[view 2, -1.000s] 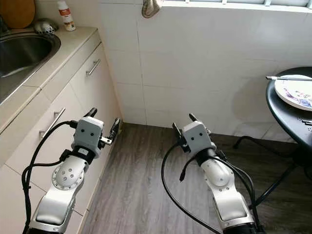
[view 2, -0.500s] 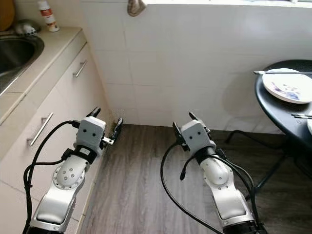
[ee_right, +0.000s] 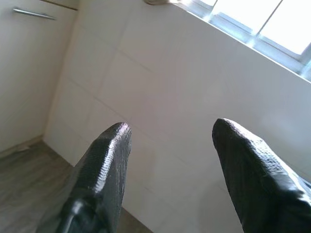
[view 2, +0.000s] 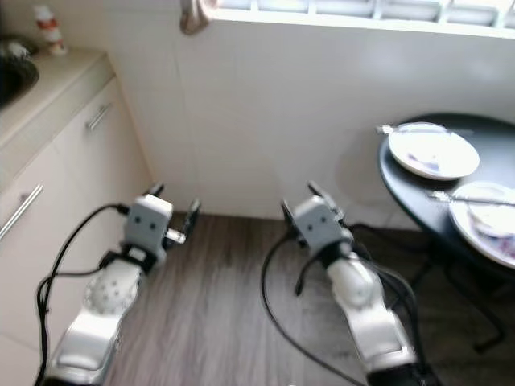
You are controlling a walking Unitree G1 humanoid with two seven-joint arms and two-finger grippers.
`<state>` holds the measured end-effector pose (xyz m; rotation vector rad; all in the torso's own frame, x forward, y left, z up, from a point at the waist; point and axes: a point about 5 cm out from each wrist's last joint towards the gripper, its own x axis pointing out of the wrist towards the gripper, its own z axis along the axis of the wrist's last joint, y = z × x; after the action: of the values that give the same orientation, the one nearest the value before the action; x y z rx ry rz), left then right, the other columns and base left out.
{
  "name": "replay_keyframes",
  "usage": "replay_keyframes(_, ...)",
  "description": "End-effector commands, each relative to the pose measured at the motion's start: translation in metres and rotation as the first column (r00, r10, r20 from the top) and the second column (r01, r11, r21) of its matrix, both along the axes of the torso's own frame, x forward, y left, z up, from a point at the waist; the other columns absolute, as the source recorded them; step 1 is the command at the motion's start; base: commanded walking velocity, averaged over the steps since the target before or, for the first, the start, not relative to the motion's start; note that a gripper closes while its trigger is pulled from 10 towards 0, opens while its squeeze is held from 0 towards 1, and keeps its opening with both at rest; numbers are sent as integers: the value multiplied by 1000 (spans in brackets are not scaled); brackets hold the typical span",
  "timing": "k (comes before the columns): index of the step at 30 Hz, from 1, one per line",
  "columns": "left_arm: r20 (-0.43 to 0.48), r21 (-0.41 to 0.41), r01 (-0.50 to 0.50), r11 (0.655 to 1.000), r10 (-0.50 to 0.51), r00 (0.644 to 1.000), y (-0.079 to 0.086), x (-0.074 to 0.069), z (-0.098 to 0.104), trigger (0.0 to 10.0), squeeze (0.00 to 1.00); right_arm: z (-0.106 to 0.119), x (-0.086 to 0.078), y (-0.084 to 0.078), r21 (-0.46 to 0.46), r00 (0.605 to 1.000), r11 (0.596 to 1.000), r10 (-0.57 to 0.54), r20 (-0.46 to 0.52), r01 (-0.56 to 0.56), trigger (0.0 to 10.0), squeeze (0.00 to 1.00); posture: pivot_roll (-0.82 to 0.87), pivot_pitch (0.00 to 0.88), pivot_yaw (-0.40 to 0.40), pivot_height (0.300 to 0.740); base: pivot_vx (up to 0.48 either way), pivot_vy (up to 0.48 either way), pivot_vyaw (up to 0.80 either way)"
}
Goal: Kitchen organization
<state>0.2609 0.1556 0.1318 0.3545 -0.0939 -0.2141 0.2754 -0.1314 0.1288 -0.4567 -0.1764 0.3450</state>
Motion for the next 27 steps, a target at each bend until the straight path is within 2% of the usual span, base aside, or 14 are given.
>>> replay_keyframes(1,3,-17,28,999,-28,1000,-8,0,2,10000,0,4,2,-7,-29,999,999,-26,23,27,10000,0,-37,1,-8,740,0,-480,0)
replay_keyframes(10,16,-91,19,996,-18,1000,-4,1,5,10000,0,4,3,-8,-44,999,998,-38,29,39,10000,0,-37,1,-8,740,27,0,0)
replay_keyframes(20,14,-108,21,994,-19,1000,-4,1,5,10000,0,3,5,-8,-46,999,998,-36,23,37,10000,0,-40,2,-10,740,411,170,0)
replay_keyframes(27,11,-111,21,994,-20,1000,-6,2,5,10000,0,2,5,-8,-52,999,998,-30,18,31,10000,0,-43,2,-13,740,412,0,0)
